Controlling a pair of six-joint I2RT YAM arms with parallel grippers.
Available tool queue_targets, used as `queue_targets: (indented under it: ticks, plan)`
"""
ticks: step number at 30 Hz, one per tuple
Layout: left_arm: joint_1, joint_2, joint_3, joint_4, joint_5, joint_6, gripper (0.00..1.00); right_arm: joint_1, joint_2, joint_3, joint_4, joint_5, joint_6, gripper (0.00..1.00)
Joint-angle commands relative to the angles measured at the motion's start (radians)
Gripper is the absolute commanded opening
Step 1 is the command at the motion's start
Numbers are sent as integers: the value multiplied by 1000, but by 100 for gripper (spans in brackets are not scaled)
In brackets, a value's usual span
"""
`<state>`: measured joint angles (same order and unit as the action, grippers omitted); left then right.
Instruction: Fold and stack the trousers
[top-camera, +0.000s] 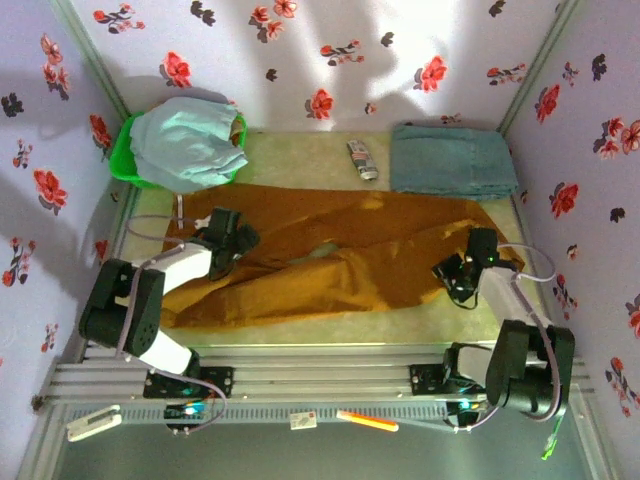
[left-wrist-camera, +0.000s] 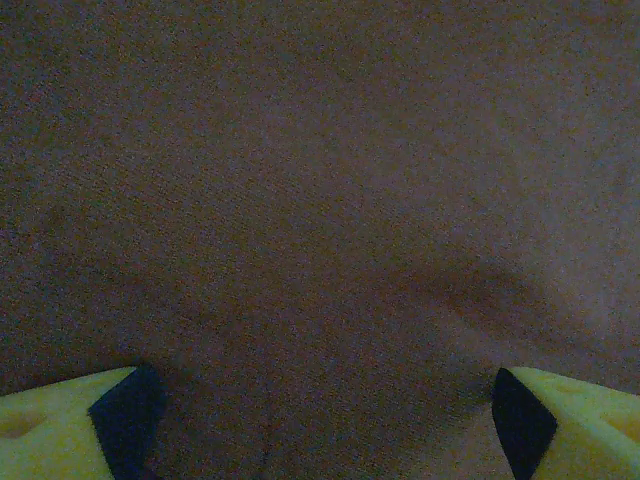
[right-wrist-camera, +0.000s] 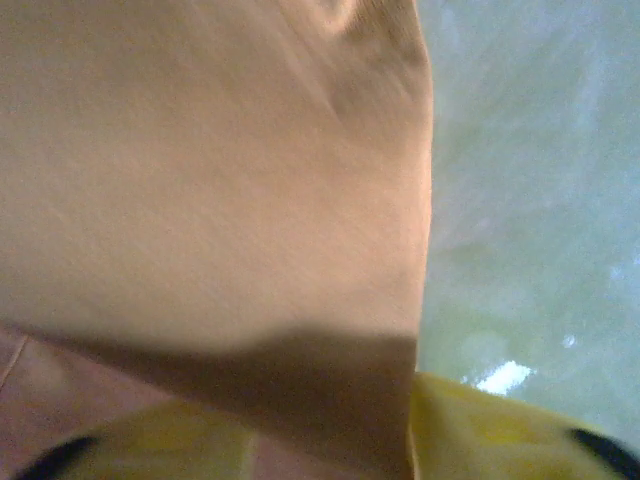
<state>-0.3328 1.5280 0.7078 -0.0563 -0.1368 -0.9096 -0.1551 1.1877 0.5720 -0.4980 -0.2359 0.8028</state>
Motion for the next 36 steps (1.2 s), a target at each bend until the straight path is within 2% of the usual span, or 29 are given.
queue_targets:
  ticks: [1, 2, 8, 13, 14, 15, 17, 20, 21, 25, 28, 29, 31, 33, 36]
  plan:
    - [32, -19, -36, -16, -15, 26, 89, -11, -46, 84, -27, 84, -43, 4]
    - [37, -28, -41, -17, -15, 25, 89, -10, -80, 110, -63, 106, -56, 0]
    - [42, -65, -63, -4, -3, 20, 89, 20, -213, 340, -349, 150, -151, 0]
    - [45, -103, -68, -19, 7, 38, 88, 59, -353, 329, -543, 223, -146, 0]
    - [44, -112, -74, -19, 10, 37, 88, 60, -363, 308, -551, 208, -145, 4]
    - [44, -123, -80, -23, 12, 37, 88, 60, -361, 285, -562, 195, -142, 20]
    - [44, -149, -91, -33, 12, 38, 88, 60, -340, 241, -574, 158, -140, 32]
    - [53, -206, -113, -60, 11, 38, 88, 63, -361, 187, -543, 112, -134, 82]
    - [57, -228, -119, -73, 8, 38, 88, 63, -365, 199, -542, 112, -144, 88]
    - [62, -293, -121, -103, 0, 37, 89, 63, -351, 294, -529, 148, -162, 85]
    - [46, -282, -90, -112, 2, 37, 89, 66, -296, 308, -403, 94, -132, 71]
    - [38, -265, -77, -108, 2, 41, 88, 74, -265, 293, -332, 64, -108, 64]
    - [24, -222, -50, -101, 0, 38, 88, 113, -193, 250, -186, 25, -47, 52]
    - [16, -165, -35, -82, -2, 33, 88, 193, -111, 204, -12, 8, 13, 43]
    - [21, -102, -47, -78, -44, 1, 88, 326, 23, 172, 142, 43, 75, 41]
